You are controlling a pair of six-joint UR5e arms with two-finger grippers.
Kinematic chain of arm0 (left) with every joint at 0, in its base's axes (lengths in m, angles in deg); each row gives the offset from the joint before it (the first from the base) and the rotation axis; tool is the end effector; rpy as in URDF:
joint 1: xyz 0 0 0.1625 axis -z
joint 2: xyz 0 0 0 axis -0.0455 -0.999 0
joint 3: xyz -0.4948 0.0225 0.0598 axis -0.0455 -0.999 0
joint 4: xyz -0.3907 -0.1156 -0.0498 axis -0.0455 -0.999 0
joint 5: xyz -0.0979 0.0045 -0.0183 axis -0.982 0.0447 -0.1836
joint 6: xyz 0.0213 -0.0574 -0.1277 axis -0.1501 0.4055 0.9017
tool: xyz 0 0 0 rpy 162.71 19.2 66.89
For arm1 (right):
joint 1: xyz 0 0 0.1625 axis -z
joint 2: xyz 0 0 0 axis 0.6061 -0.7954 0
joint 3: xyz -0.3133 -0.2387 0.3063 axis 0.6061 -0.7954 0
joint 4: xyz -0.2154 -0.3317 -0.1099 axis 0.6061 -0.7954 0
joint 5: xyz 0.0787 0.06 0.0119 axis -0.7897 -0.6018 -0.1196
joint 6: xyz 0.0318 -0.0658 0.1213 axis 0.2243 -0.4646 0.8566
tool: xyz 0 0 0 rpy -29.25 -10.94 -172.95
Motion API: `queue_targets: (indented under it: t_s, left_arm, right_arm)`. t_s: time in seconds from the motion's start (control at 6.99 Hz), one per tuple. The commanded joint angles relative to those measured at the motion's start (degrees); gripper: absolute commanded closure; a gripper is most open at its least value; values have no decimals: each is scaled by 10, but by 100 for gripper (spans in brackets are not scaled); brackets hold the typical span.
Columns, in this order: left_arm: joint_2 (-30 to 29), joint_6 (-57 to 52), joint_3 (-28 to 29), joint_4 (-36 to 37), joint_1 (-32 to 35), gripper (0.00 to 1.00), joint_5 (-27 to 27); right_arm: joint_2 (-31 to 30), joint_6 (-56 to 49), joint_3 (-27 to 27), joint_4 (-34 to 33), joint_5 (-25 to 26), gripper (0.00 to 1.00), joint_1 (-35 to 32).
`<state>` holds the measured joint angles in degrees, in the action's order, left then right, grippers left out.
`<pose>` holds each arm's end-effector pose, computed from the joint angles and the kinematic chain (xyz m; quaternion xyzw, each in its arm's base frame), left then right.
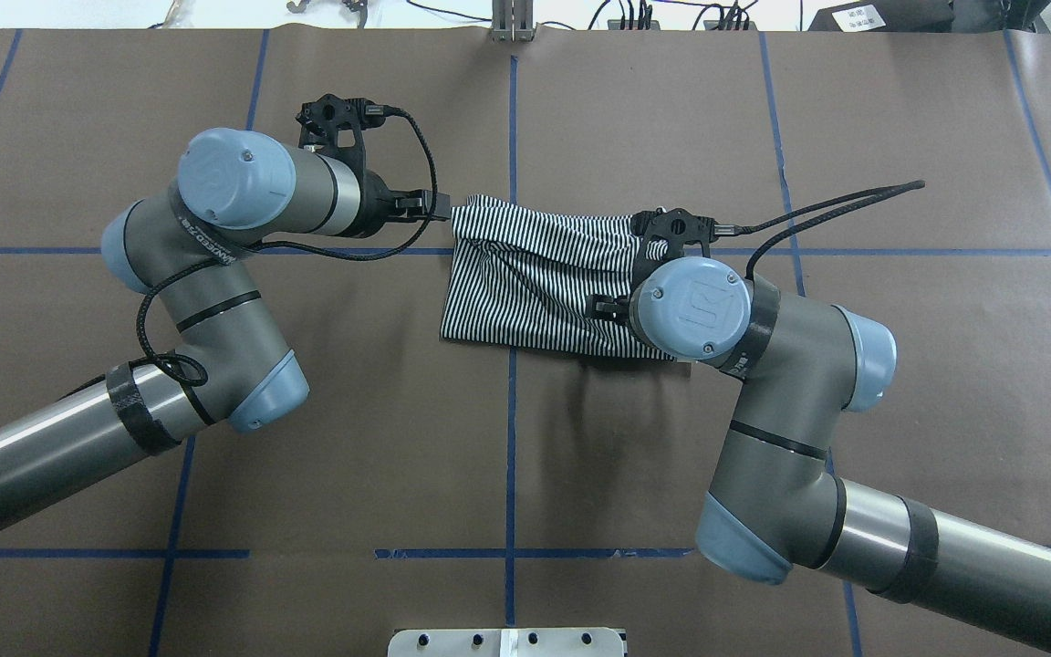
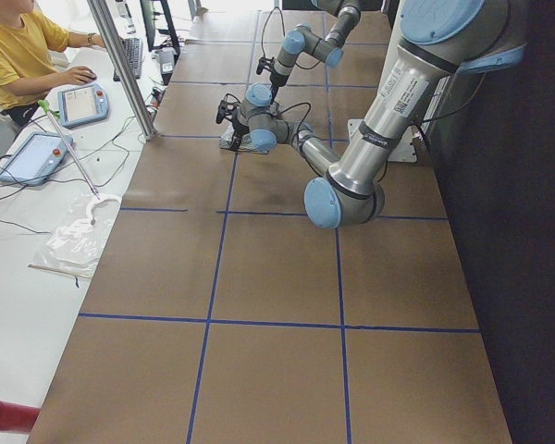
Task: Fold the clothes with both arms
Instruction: 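Release the shirt and hold both grippers beside the folded bundle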
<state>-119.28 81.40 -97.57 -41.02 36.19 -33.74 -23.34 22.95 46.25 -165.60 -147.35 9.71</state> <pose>0.5554 -0.5850 0.3361 0.2237 0.5100 -0.0579 0.8286 -0.5655 -0.4523 0.3856 0.1449 -0.3474 0.1328 0.9169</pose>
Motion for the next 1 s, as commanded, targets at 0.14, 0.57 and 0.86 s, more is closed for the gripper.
queue_targets:
  t_s: [0.14, 0.57, 0.86]
  left_arm:
    - [1, -2, 0, -9, 1, 0, 3]
    - [2, -1, 0, -8, 2, 0, 3]
    - [7, -1, -3, -9, 1, 0, 3]
  right_arm:
    - [-13, -9, -10, 23, 0, 0, 3]
    - [-10, -7, -32, 24, 2, 0, 14]
    - [-8, -6, -48, 32, 12, 0, 18]
